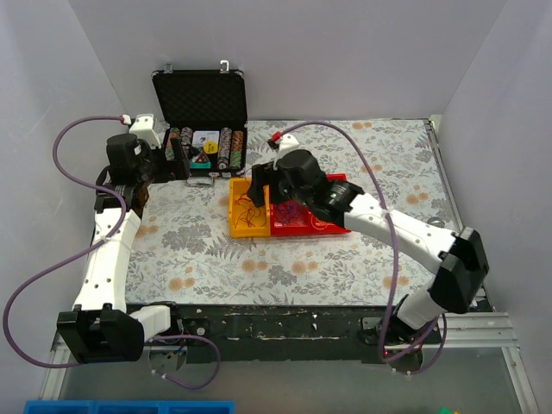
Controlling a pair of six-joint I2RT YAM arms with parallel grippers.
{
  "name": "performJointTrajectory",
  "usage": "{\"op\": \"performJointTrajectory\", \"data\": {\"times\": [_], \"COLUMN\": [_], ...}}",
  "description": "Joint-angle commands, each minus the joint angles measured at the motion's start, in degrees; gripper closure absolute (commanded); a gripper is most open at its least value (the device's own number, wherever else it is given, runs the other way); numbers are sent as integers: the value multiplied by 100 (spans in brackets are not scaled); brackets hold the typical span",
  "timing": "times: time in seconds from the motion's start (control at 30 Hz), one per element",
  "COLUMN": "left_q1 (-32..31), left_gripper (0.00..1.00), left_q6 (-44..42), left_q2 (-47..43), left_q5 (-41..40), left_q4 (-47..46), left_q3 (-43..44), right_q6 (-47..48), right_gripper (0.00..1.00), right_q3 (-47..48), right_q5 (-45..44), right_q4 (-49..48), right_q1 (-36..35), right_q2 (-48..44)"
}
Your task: Untangle the cables
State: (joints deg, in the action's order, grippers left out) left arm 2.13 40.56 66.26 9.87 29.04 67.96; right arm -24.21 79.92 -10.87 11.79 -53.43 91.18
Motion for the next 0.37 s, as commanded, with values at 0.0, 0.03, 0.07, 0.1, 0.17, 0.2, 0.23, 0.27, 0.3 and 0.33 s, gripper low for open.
{"op": "performJointTrajectory", "data": {"times": [0.0, 0.03, 0.07, 0.1, 0.17, 0.2, 0.23, 0.27, 0.3, 0.33], "left_q1": [24, 24, 24, 24, 24, 33, 33, 24, 24, 24], "left_gripper": [2, 2, 2, 2, 2, 2, 2, 2, 2, 2], "left_q6": [383, 392, 392, 366, 296, 217, 199, 181, 189, 198], "left_q2": [-210, -219, -254, -263, -254, -210, -166, -149, -114, -96], "left_q5": [-12, -11, -20, -55, -108, -82, -73, -64, -55, -38], "left_q4": [181, 181, 164, 138, 111, 137, 163, 190, 190, 164], "left_q3": [-107, -169, -222, -292, -406, -442, -468, -494, -547, -617], "right_q6": [-22, -66, -75, -93, -154, -172, -198, -216, -233, -242], "right_gripper": [11, 11, 11, 11, 11, 10, 10, 10, 10, 10], "right_q3": [-827, -1012, -1153, -1363, -1662, -1838, -2005, -2189, -2374, -2489], "right_q5": [-108, -134, -160, -195, -336, -336, -328, -284, -258, -240], "right_q4": [60, 69, 104, 139, 305, 341, 367, 359, 359, 376], "right_q1": [122, 148, 201, 236, 350, 446, 500, 622, 736, 851], "right_q2": [-994, -1205, -1364, -1566, -1909, -2111, -2278, -2523, -2709, -2858]}}
